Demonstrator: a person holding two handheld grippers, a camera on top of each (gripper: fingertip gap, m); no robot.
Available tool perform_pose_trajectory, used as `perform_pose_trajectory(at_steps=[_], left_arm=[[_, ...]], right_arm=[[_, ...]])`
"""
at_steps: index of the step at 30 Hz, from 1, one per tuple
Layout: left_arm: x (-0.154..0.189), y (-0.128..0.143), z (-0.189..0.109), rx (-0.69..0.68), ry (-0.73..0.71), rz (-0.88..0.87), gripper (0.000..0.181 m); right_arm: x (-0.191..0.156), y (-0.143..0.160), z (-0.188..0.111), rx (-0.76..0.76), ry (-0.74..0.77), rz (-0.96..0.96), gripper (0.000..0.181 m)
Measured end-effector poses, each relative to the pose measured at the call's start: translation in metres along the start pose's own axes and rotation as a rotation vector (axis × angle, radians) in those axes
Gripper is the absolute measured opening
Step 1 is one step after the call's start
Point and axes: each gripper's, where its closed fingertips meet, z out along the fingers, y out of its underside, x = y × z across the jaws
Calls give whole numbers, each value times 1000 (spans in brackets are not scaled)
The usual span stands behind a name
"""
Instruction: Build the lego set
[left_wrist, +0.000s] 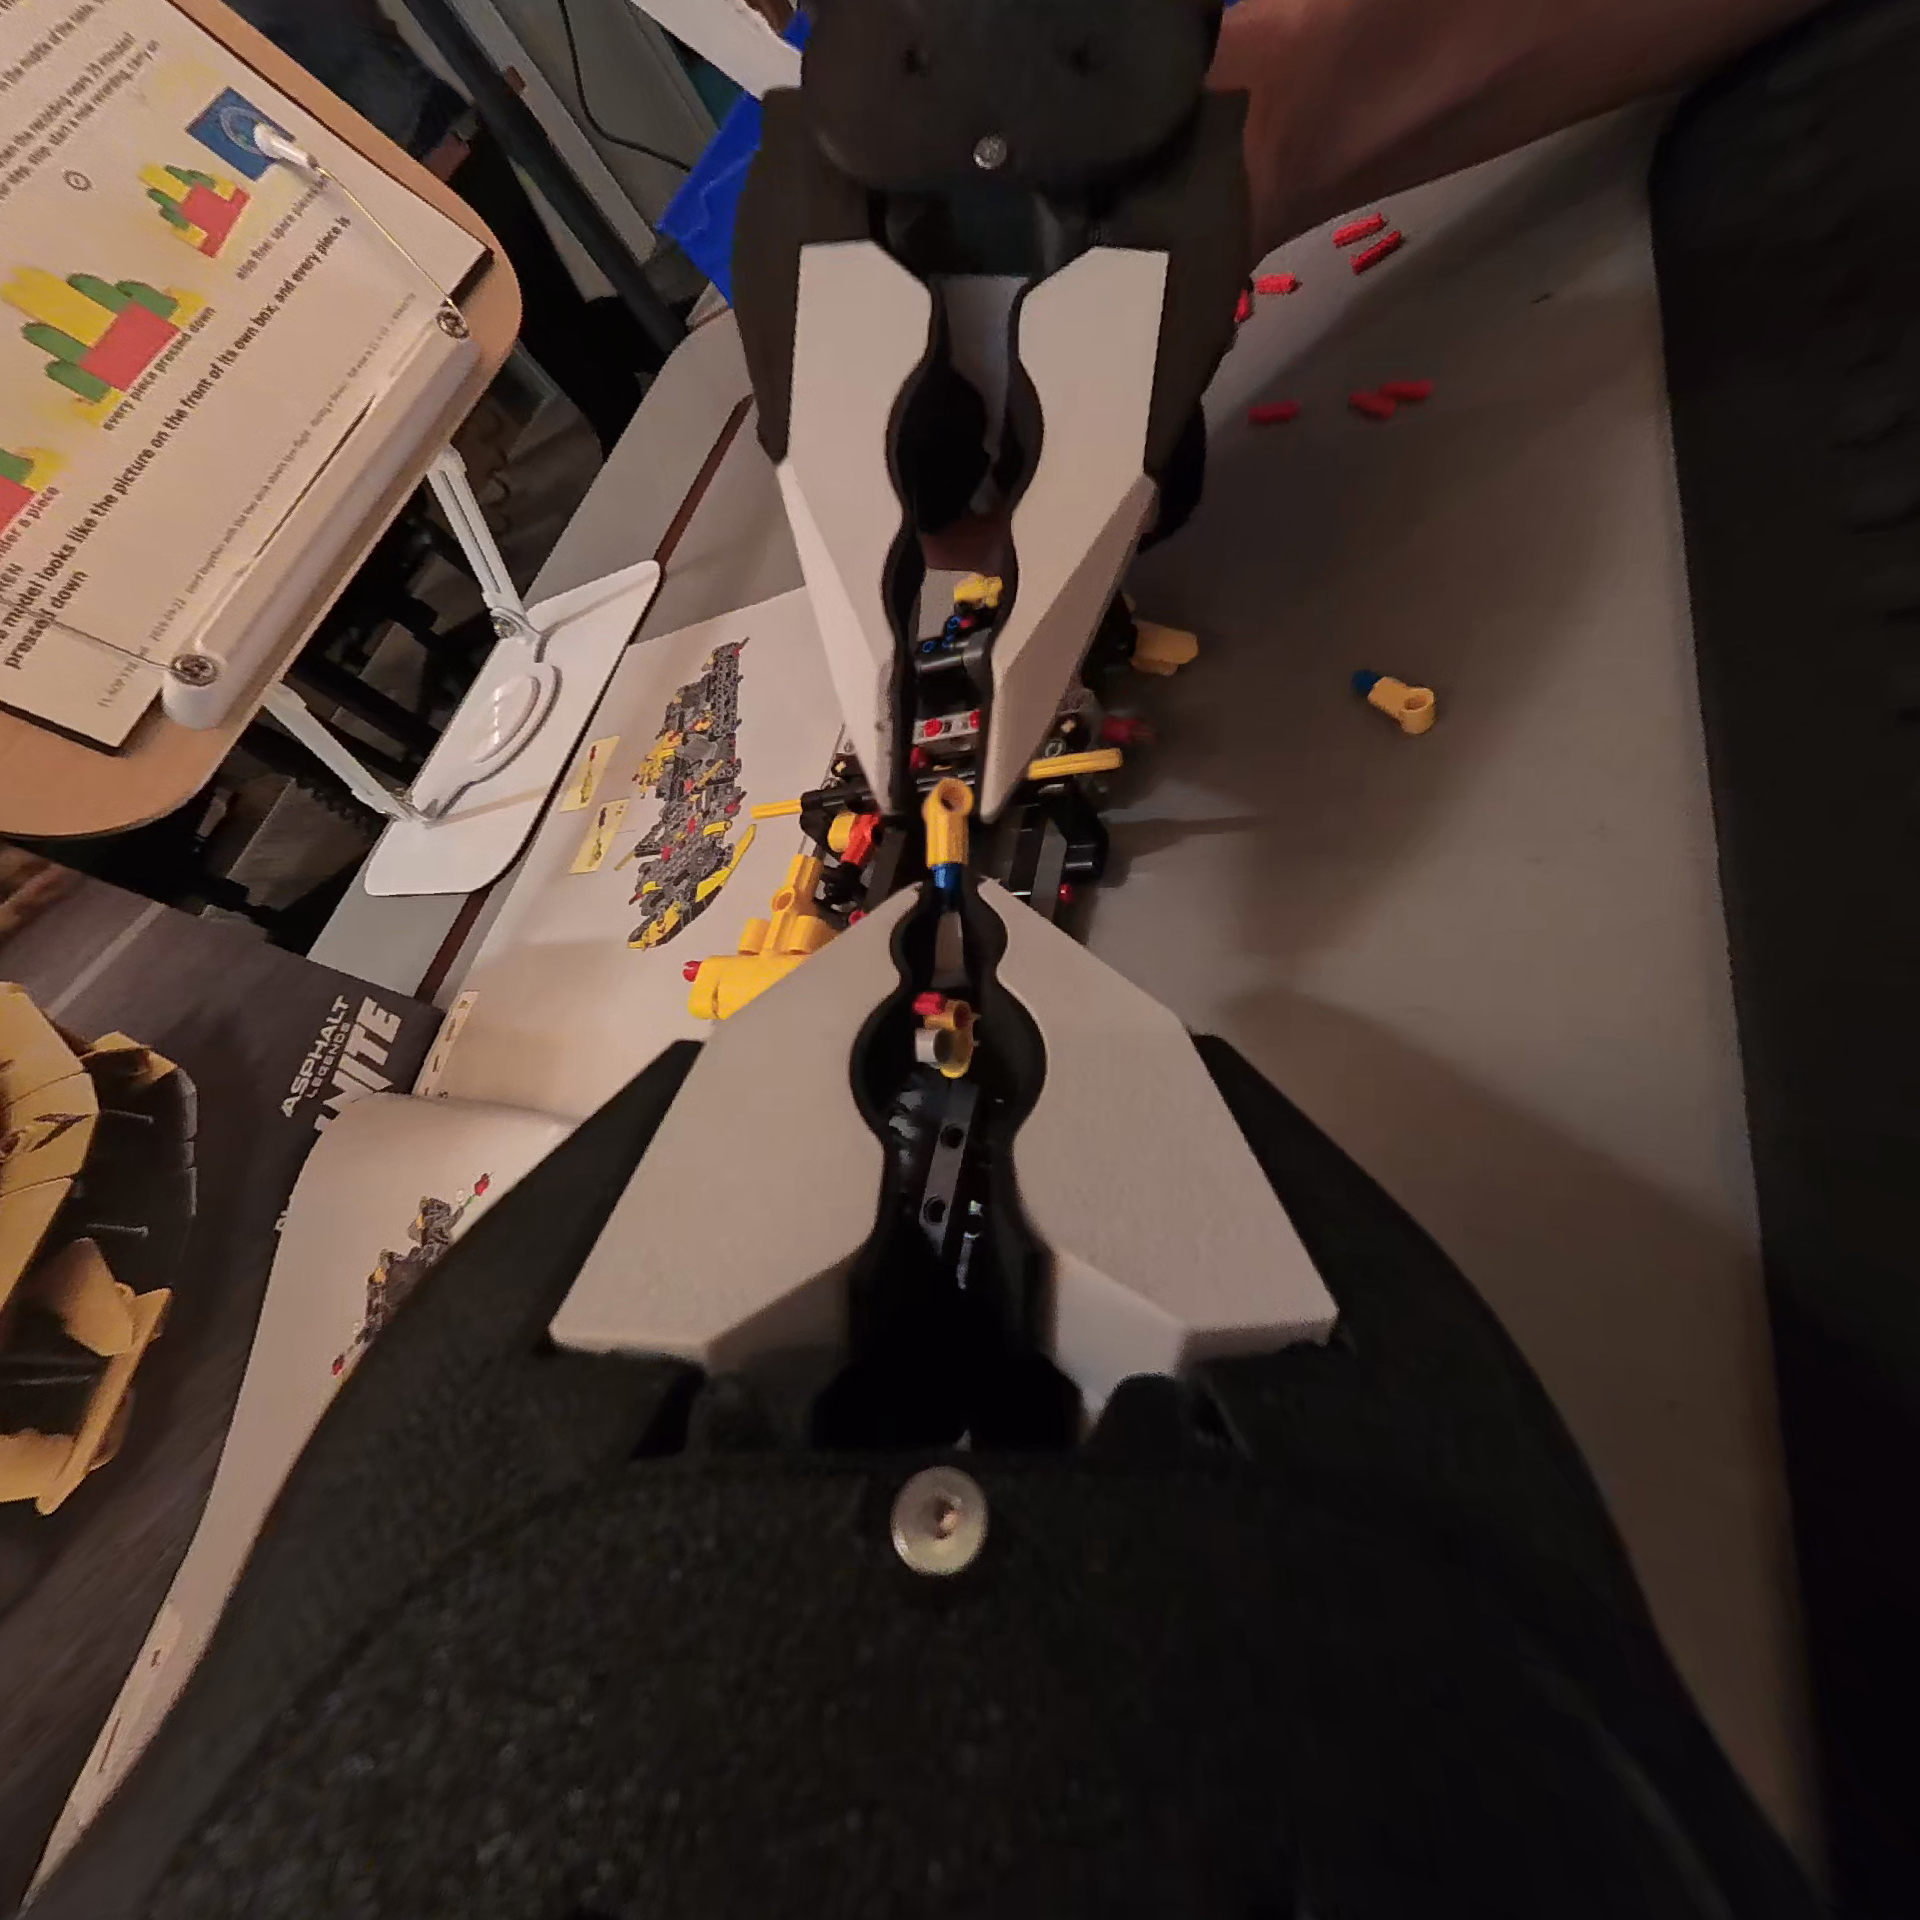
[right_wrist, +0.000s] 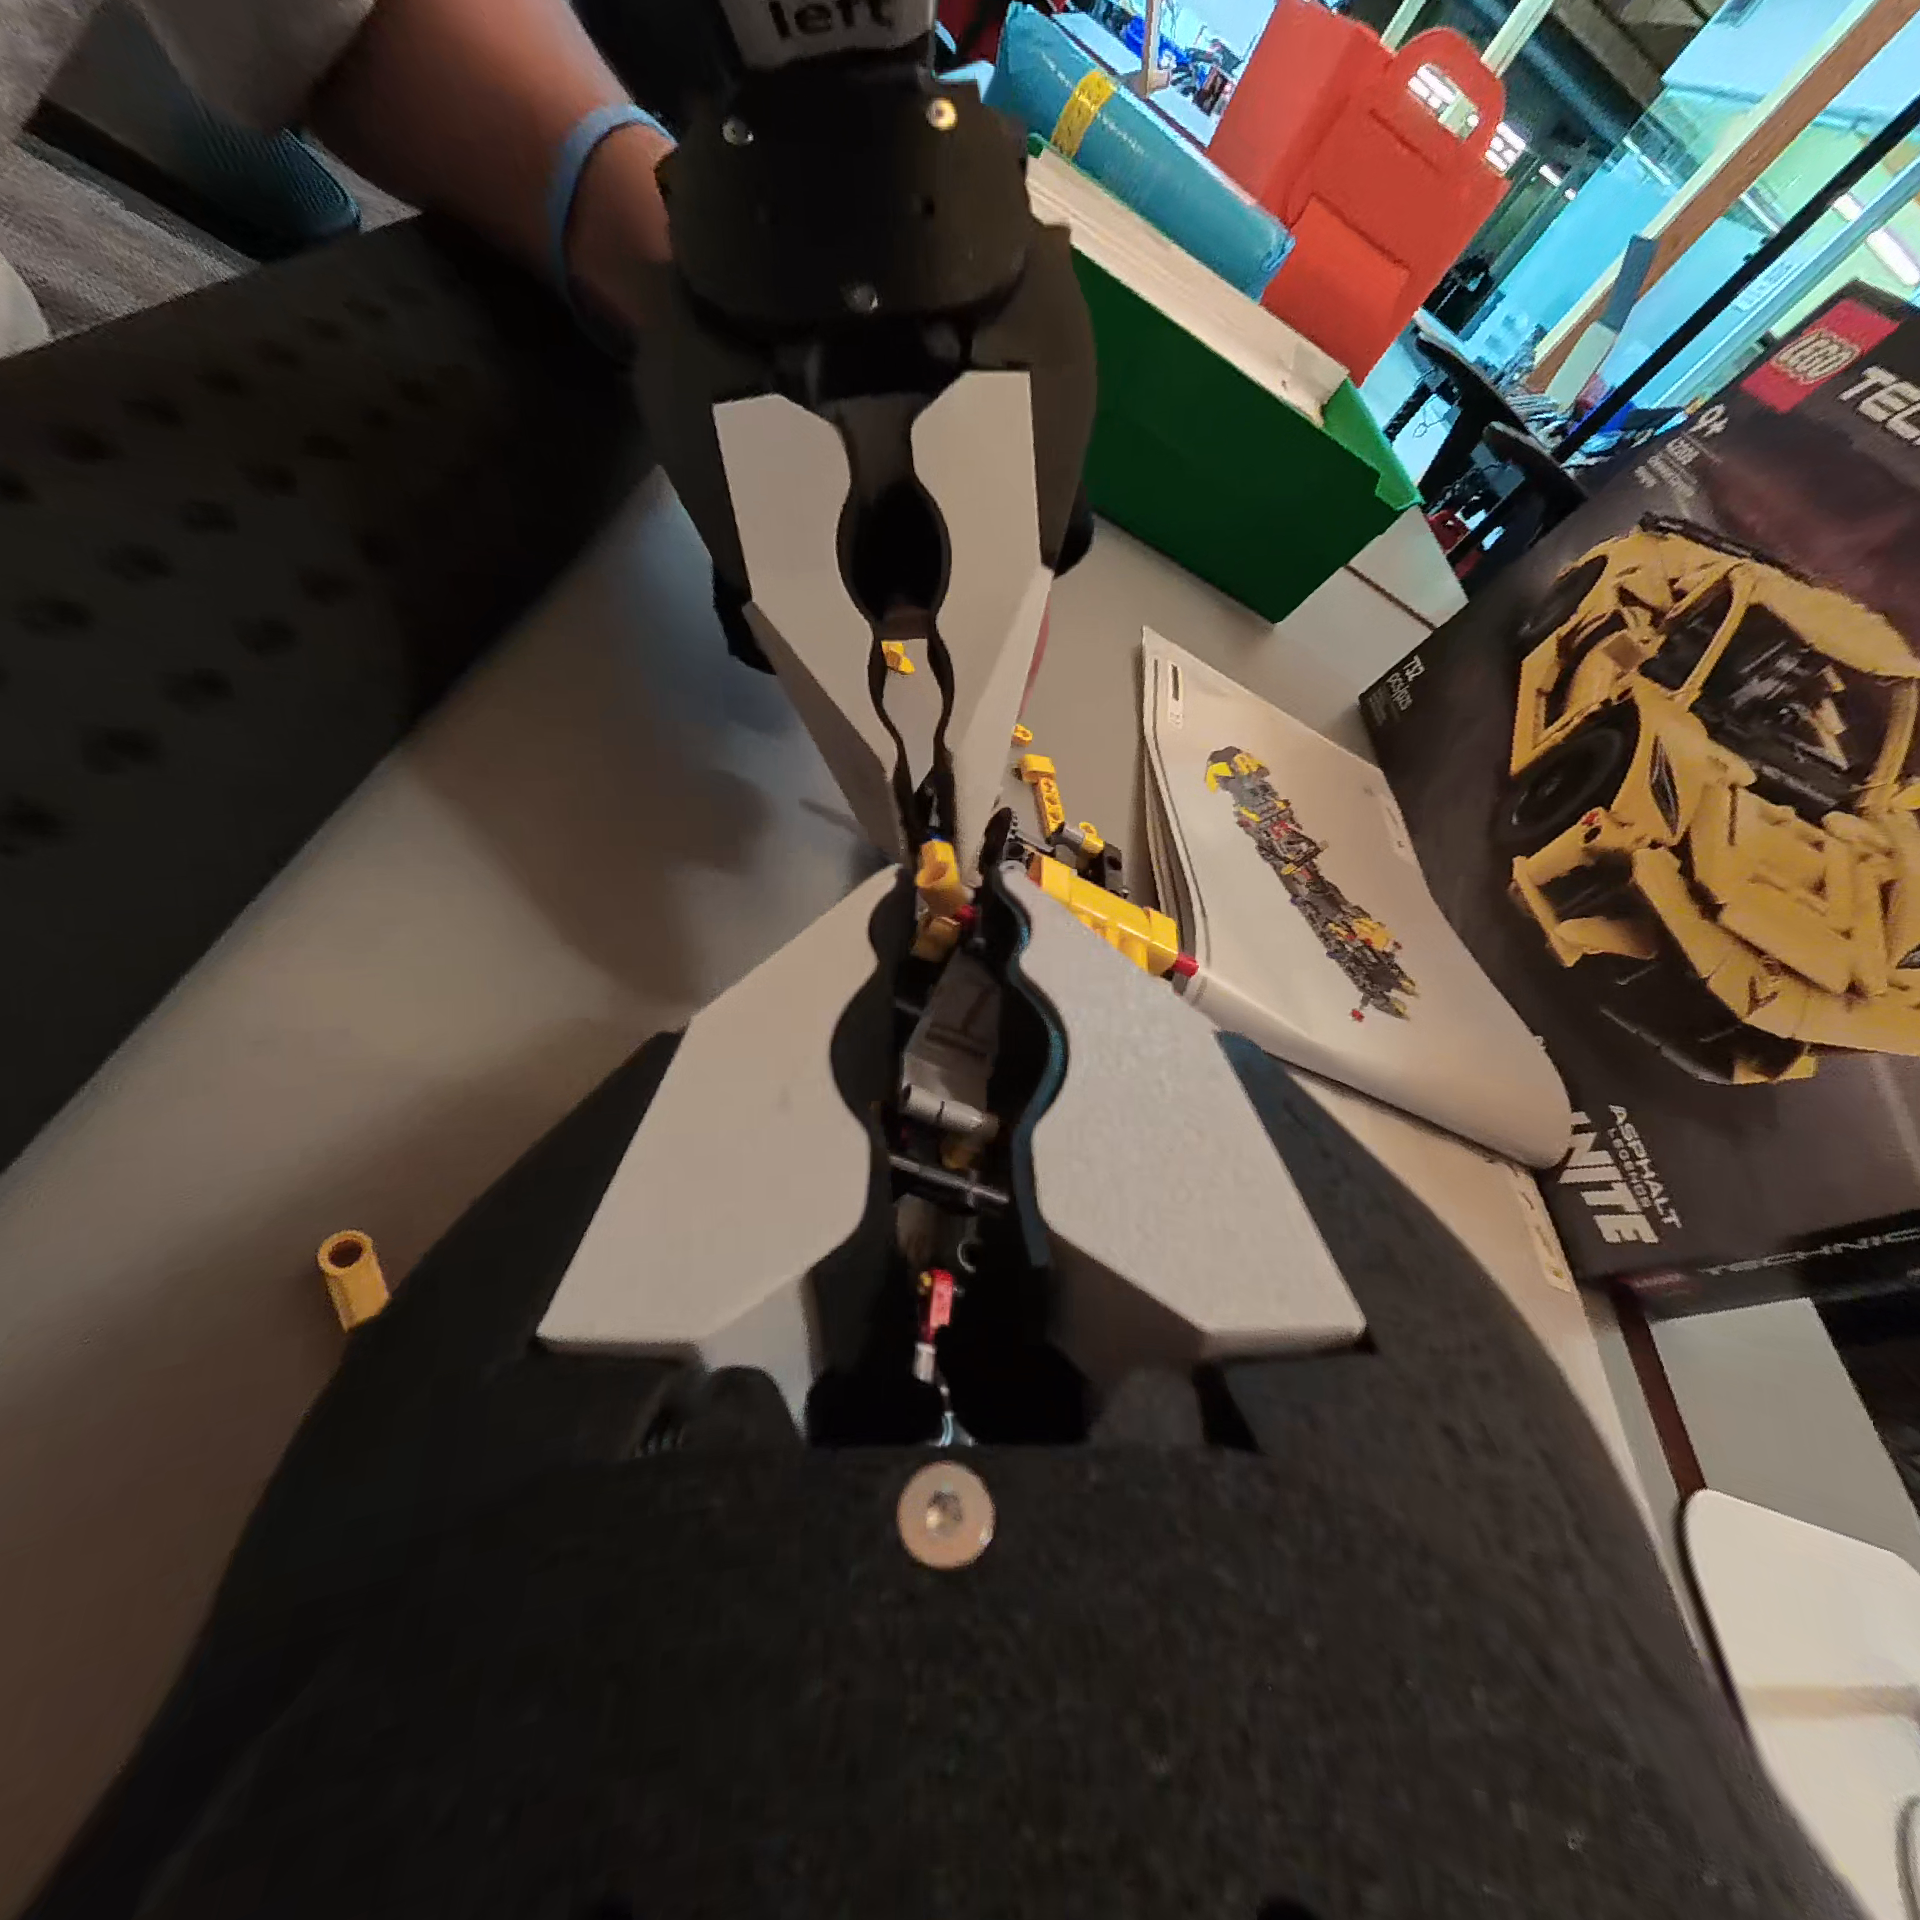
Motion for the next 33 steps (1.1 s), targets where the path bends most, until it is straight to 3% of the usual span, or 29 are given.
perform_pose_trajectory(at_steps=[13, 18, 25, 29, 33], left_arm=[[4, 4, 2, -9, 62, -90, 4], [8, 5, 4, -13, 53, -10, 3], [4, 3, 5, 5, 48, -58, 4], [-21, -3, -5, 64, -7, -194, 12], [-47, 4, -11, 106, -19, -496, 26]], right_arm=[[-5, 7, 4, -58, 30, -192, 7], [-9, 11, 4, -60, -18, -154, 7], [-5, 11, 3, -53, -28, -157, 7], [18, 19, 0, -160, 131, -270, 6], [28, 26, -6, -335, 303, -443, 7]])
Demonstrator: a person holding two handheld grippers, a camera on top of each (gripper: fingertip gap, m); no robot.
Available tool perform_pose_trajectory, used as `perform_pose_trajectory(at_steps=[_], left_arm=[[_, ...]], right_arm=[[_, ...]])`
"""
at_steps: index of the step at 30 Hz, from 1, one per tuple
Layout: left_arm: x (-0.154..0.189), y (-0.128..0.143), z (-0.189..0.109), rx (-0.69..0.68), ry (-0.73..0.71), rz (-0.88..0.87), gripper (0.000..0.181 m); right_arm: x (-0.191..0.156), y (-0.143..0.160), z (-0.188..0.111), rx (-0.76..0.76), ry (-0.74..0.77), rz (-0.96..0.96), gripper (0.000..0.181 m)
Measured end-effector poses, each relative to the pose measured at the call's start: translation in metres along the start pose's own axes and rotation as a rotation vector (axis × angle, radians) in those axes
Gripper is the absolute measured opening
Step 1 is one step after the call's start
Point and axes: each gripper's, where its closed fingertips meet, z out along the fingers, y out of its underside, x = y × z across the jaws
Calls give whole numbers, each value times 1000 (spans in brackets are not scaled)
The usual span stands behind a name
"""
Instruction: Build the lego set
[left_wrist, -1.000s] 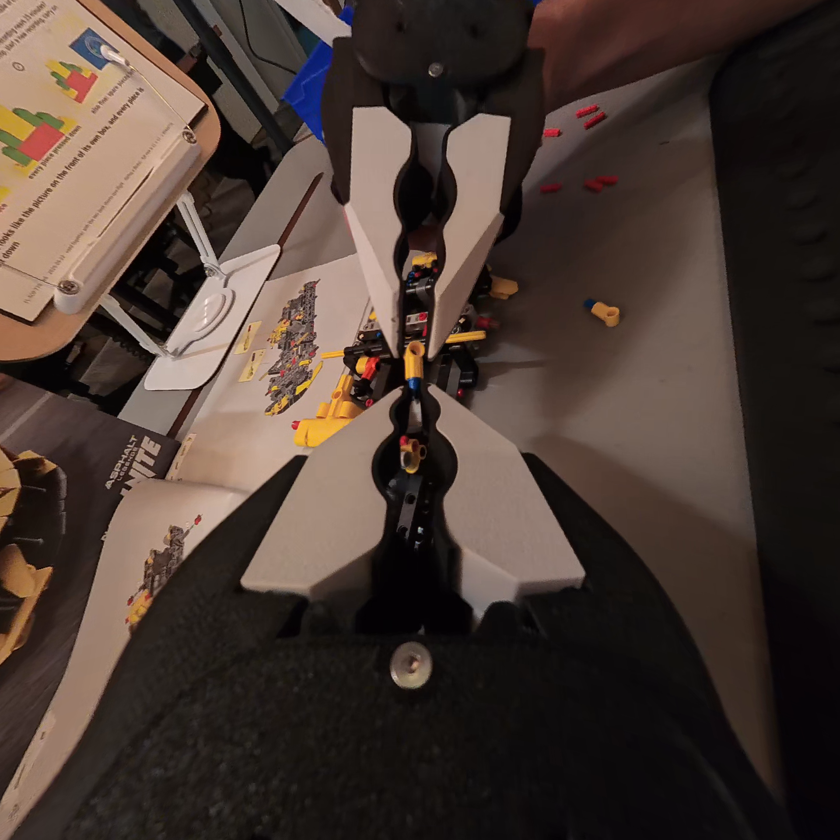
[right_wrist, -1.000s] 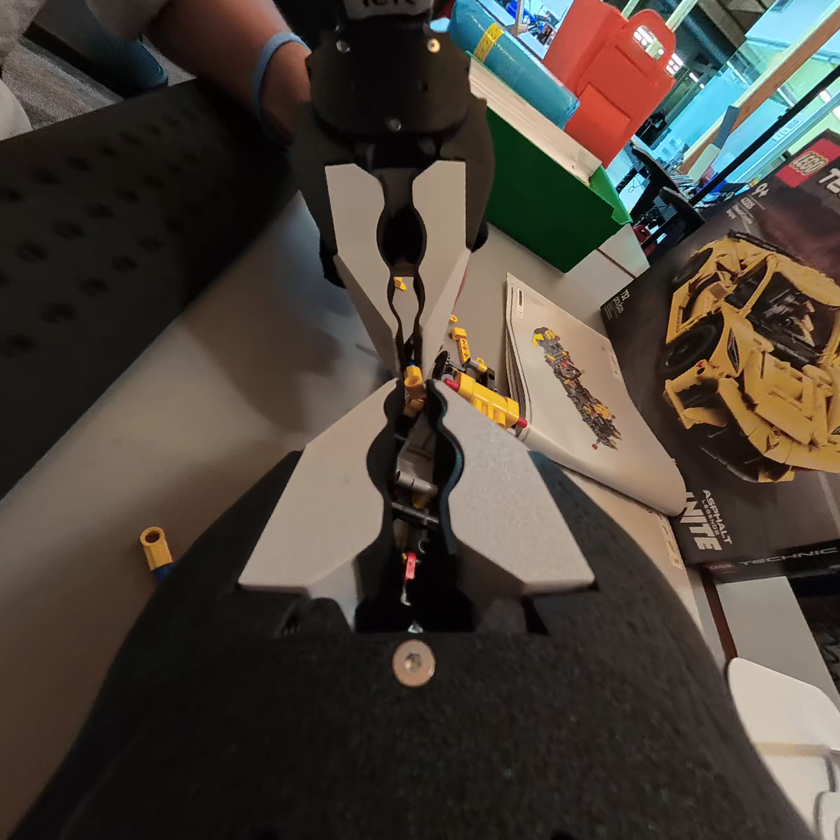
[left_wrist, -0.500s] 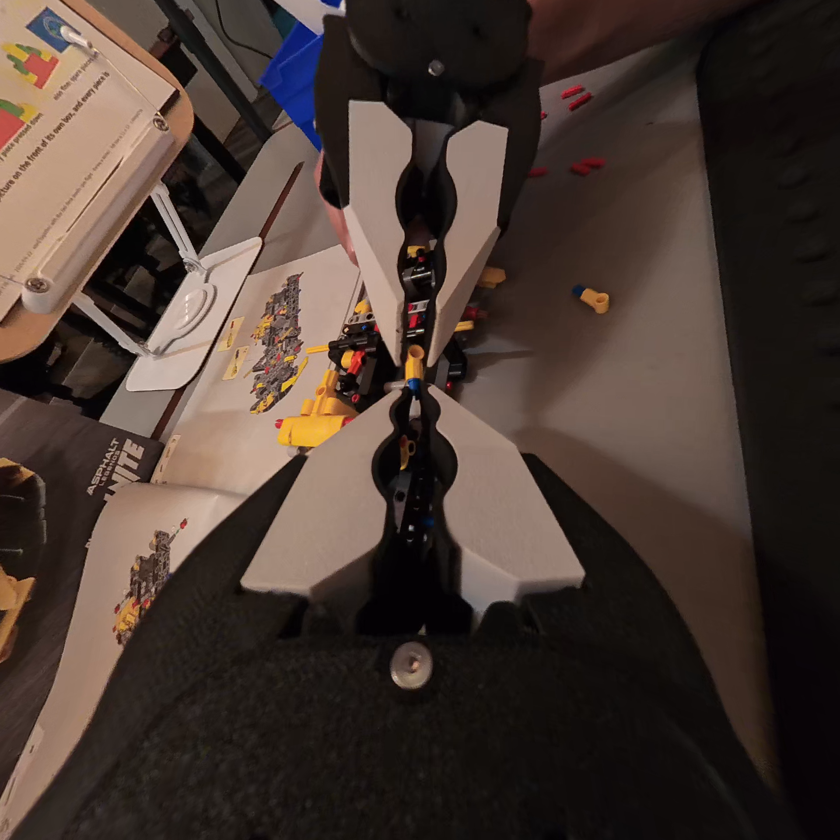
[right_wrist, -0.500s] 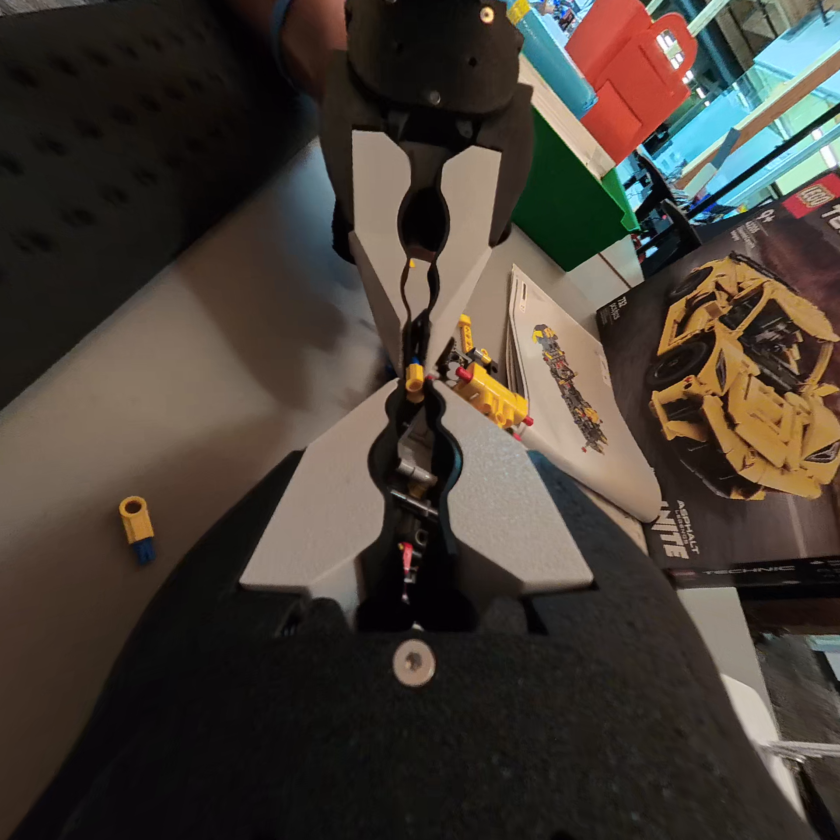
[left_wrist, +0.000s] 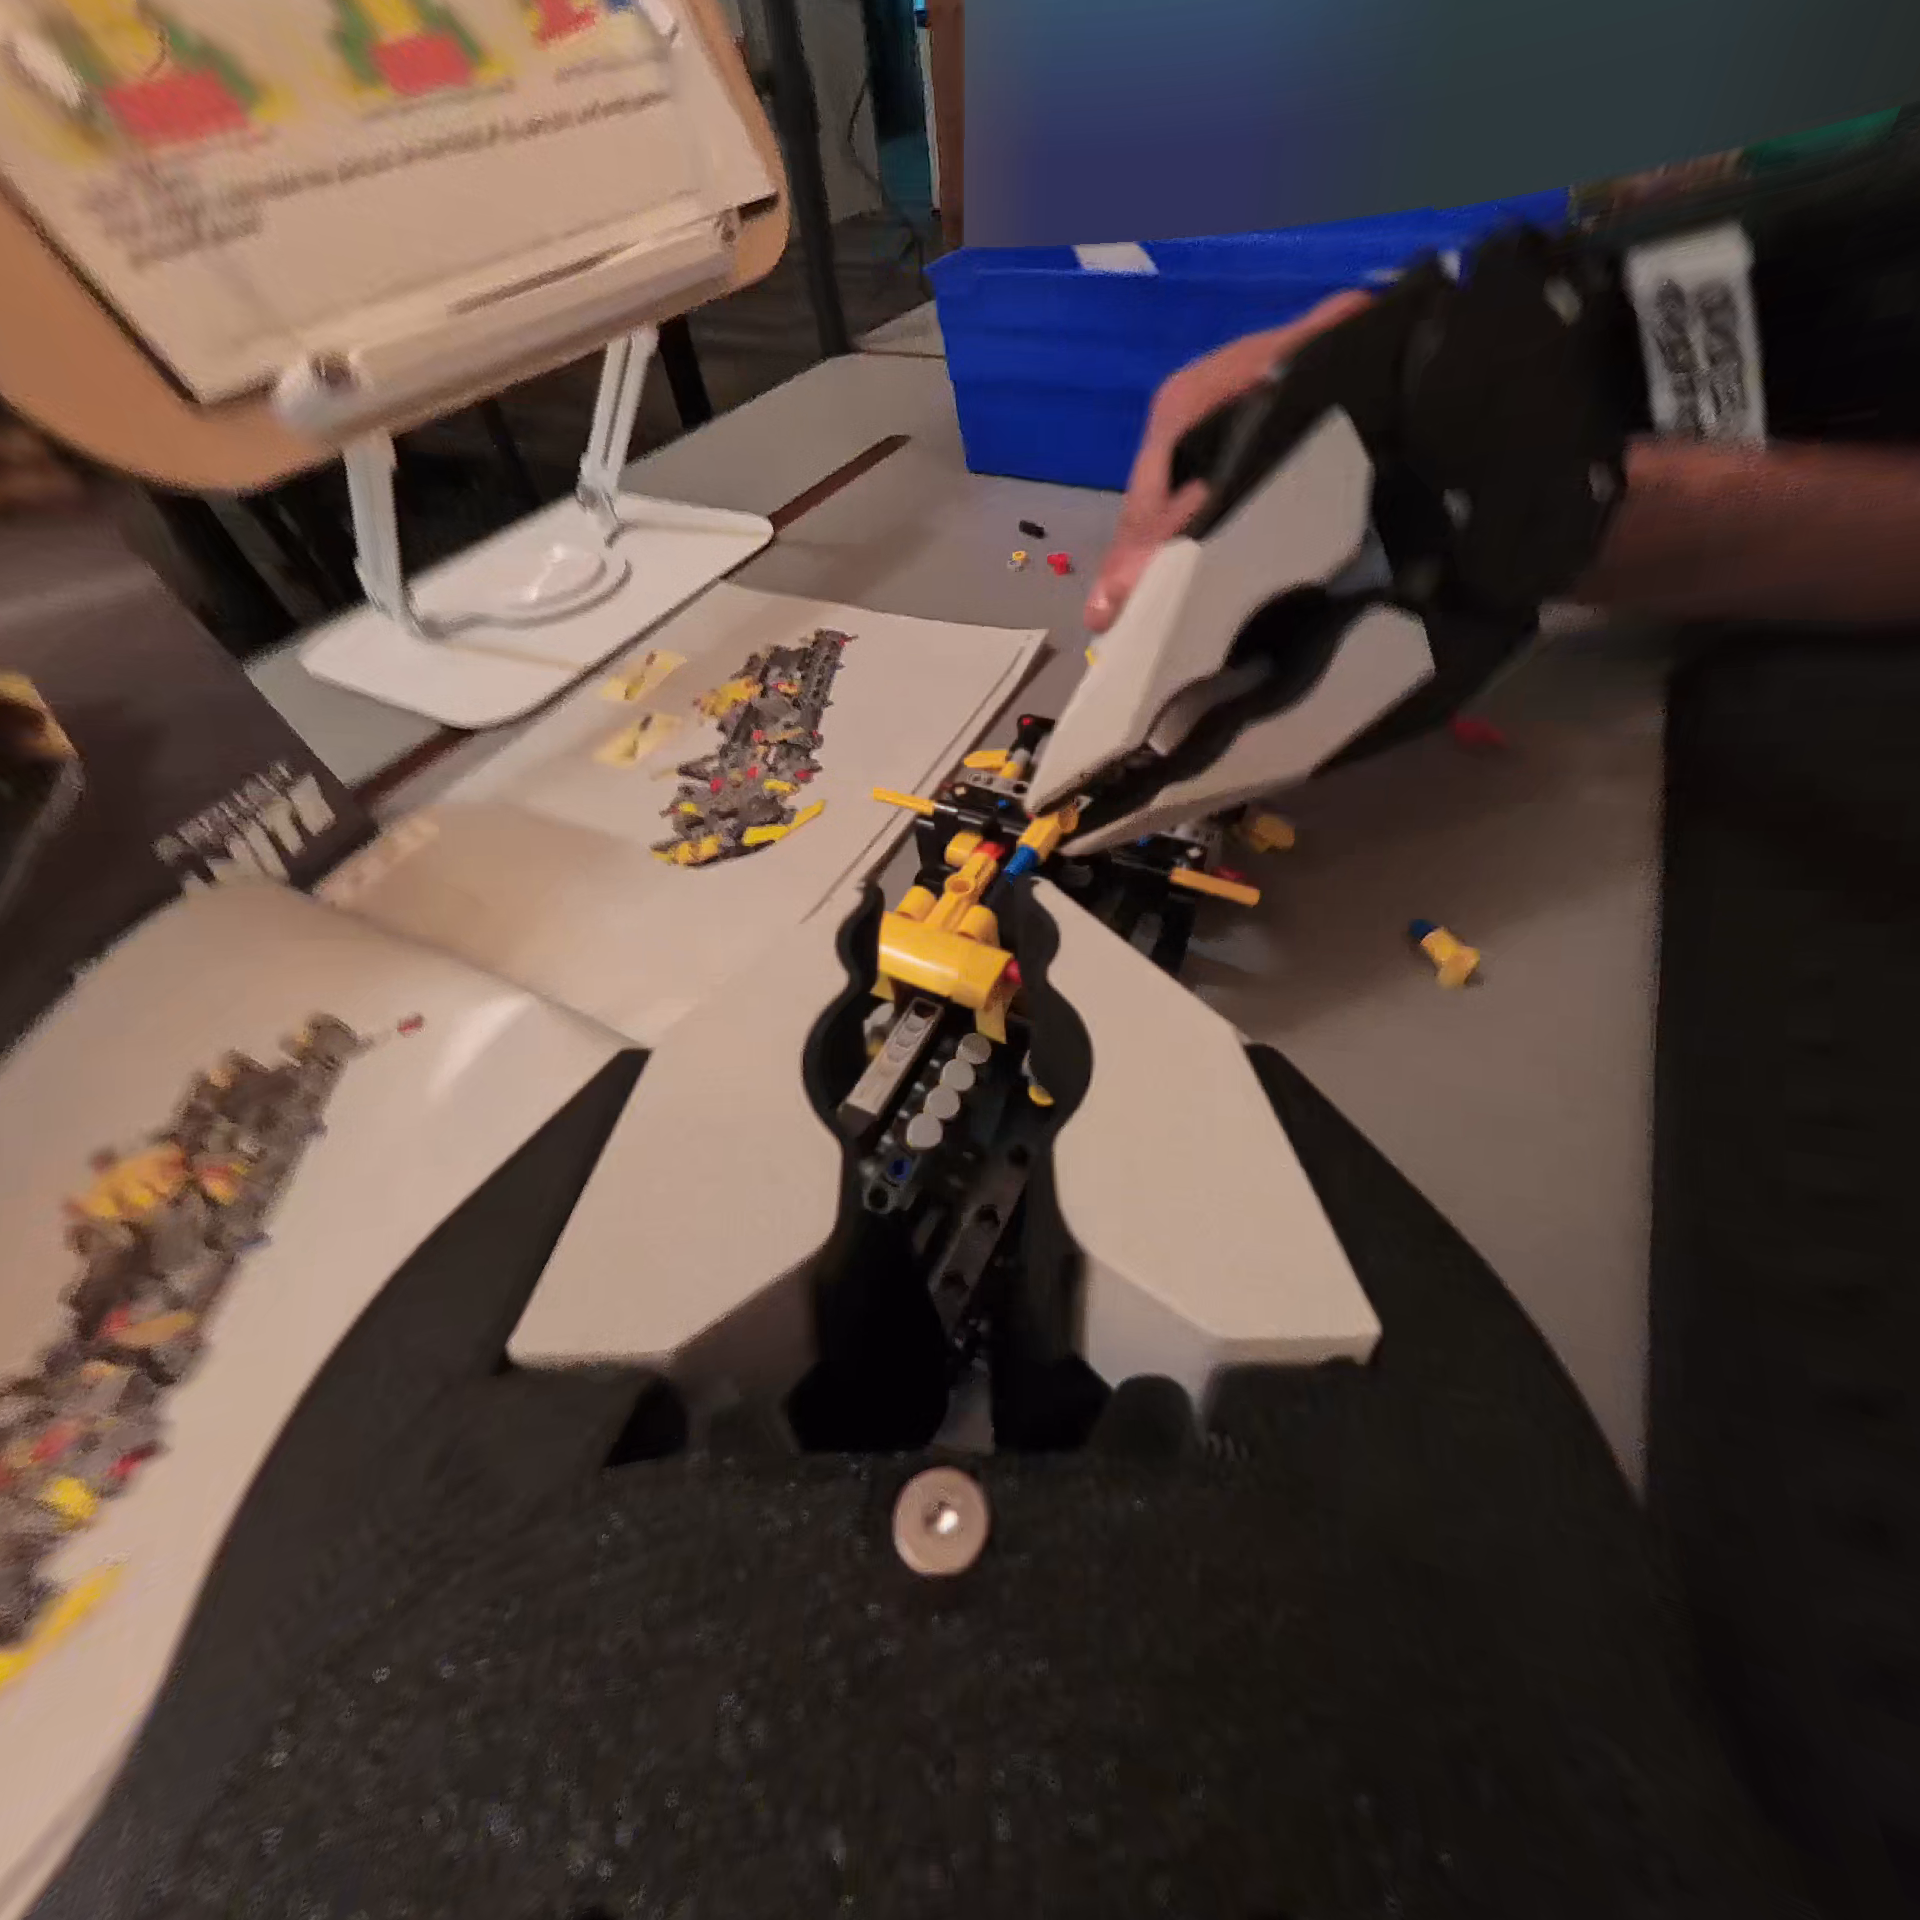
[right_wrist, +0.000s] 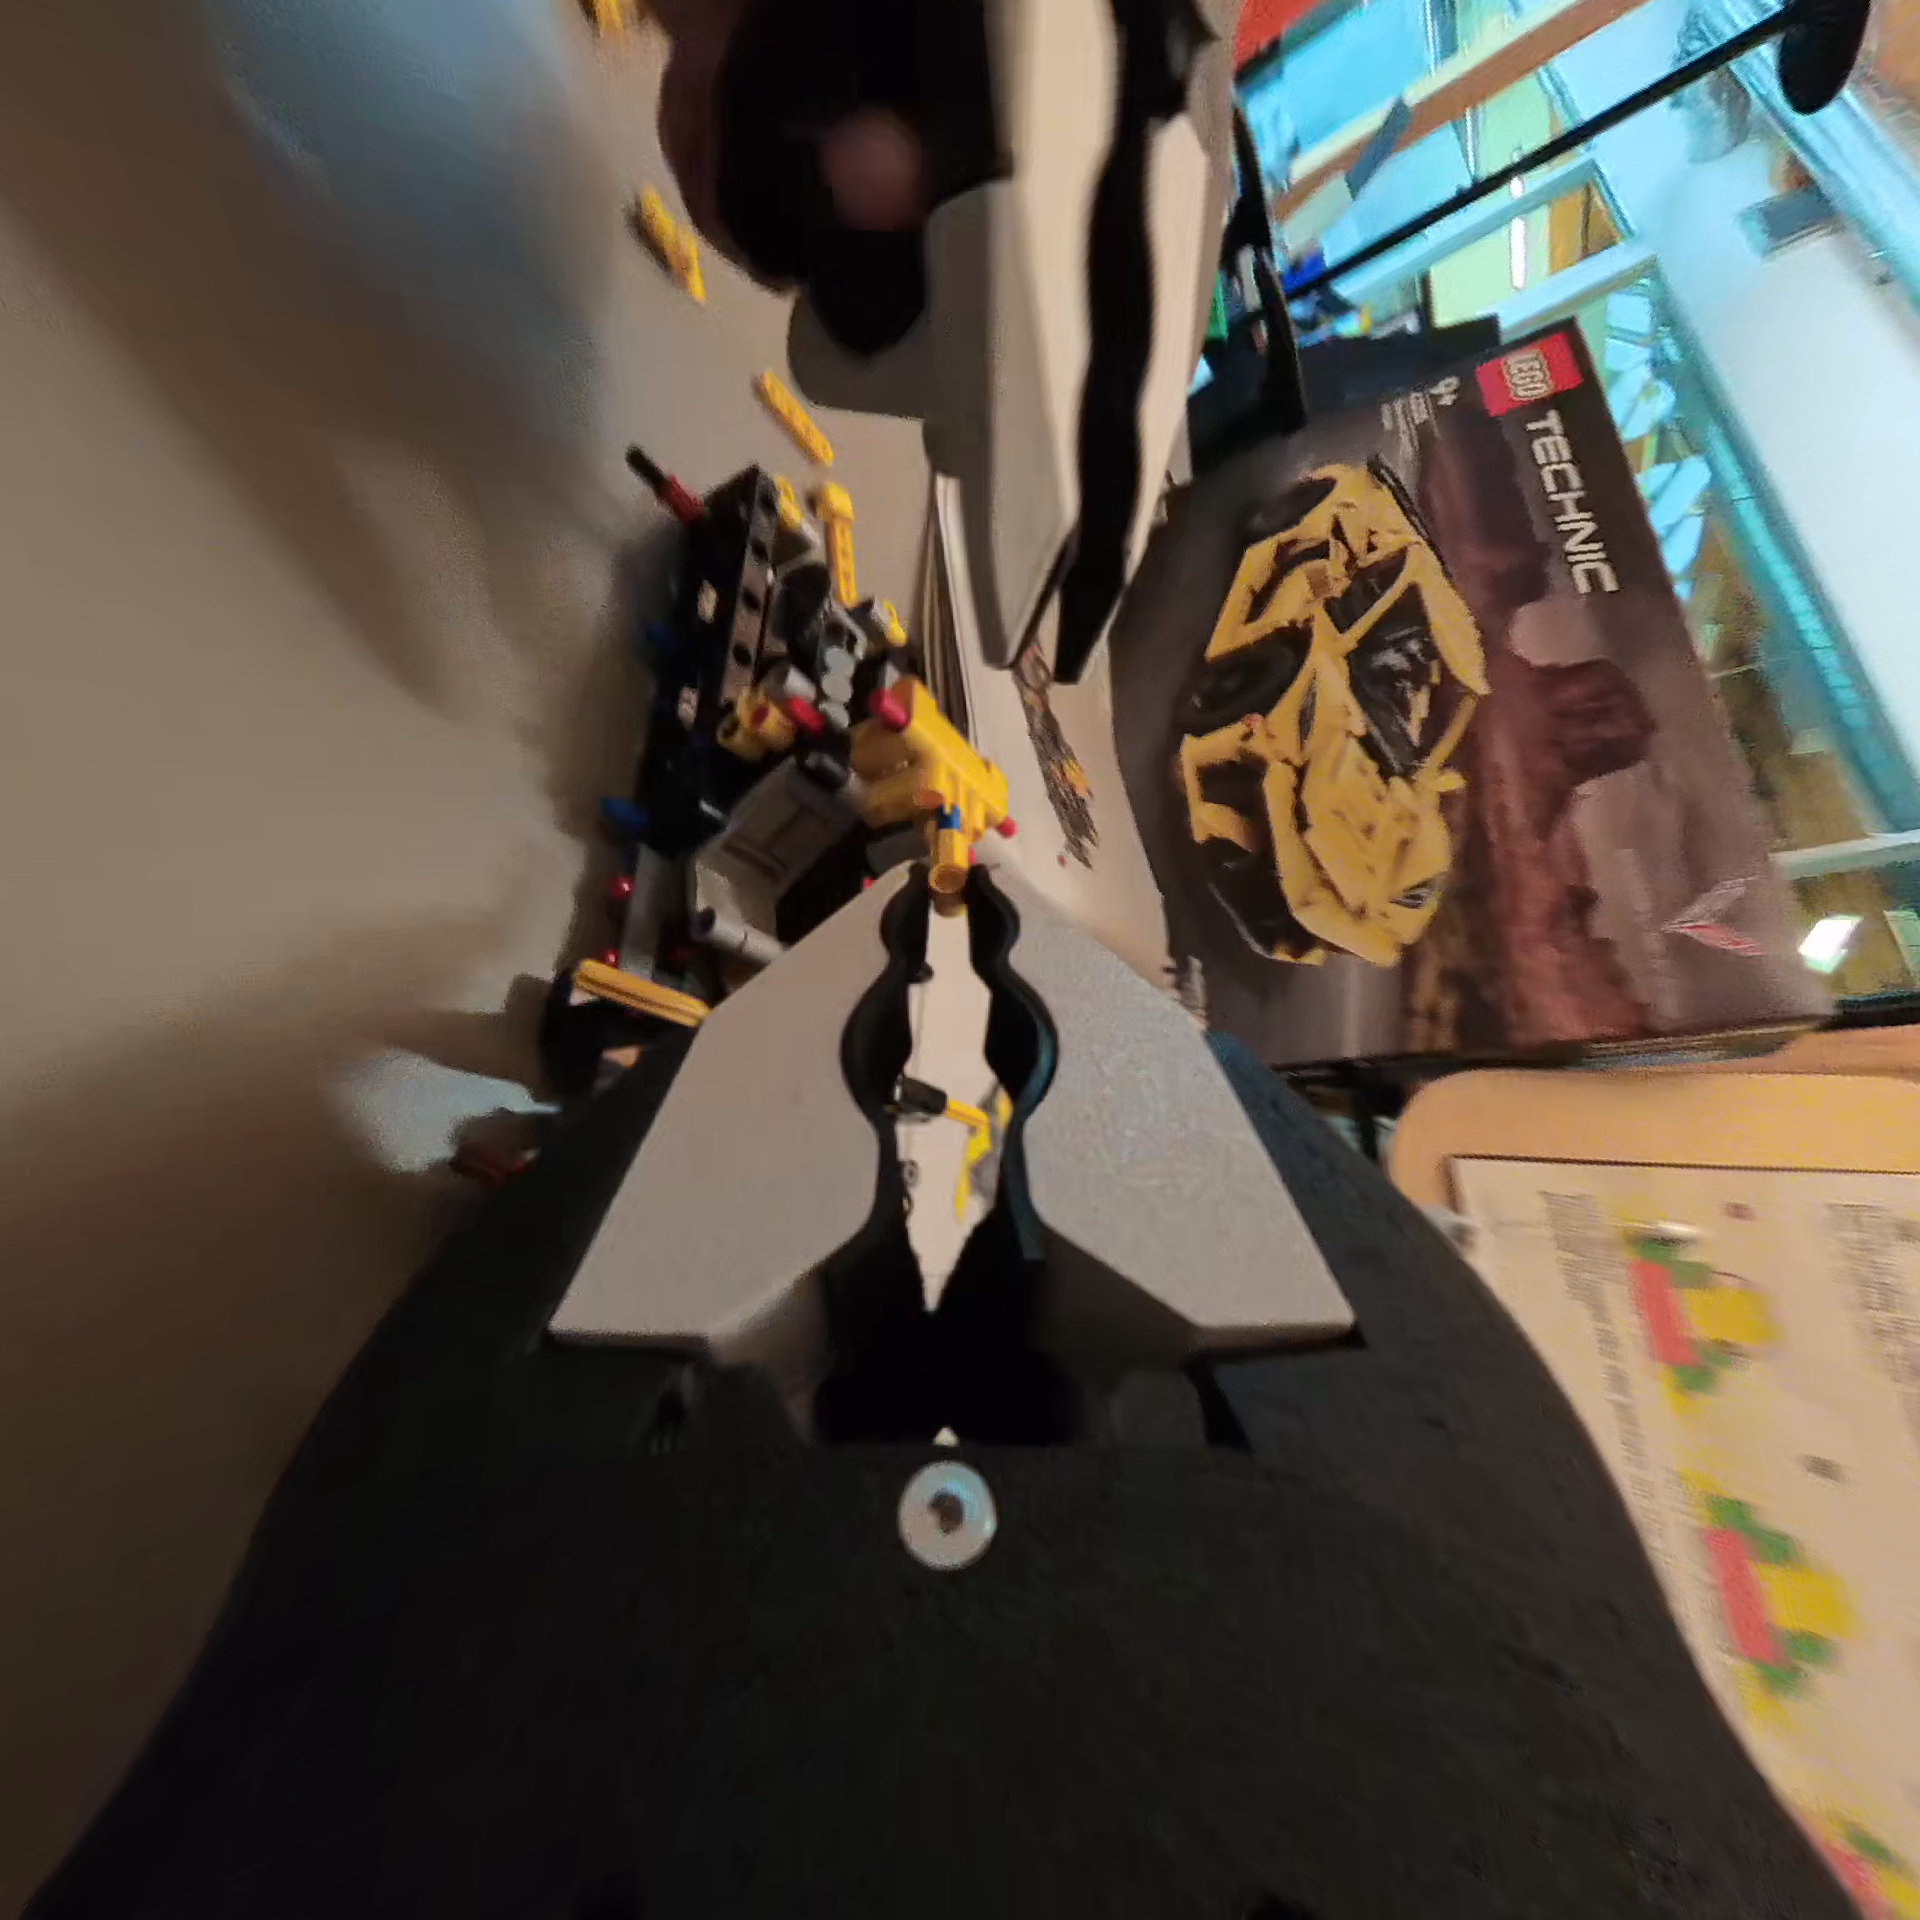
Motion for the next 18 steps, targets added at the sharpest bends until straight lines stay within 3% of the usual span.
perform_pose_trajectory(at_steps=[4, 10, 14, 18], left_arm=[[6, 7, 7, -39, 103, -171, 27], [-5, 20, 6, -101, -31, -53, 28], [4, 24, 8, -129, 30, -108, 32], [0, 23, 6, -126, -2, -99, 35]], right_arm=[[-5, 2, 6, -102, 60, -141, 7], [-5, 3, 10, -115, 76, -183, 7], [-5, 1, 11, -104, 80, -222, 7], [-3, 0, 11, -91, 79, -203, 7]])
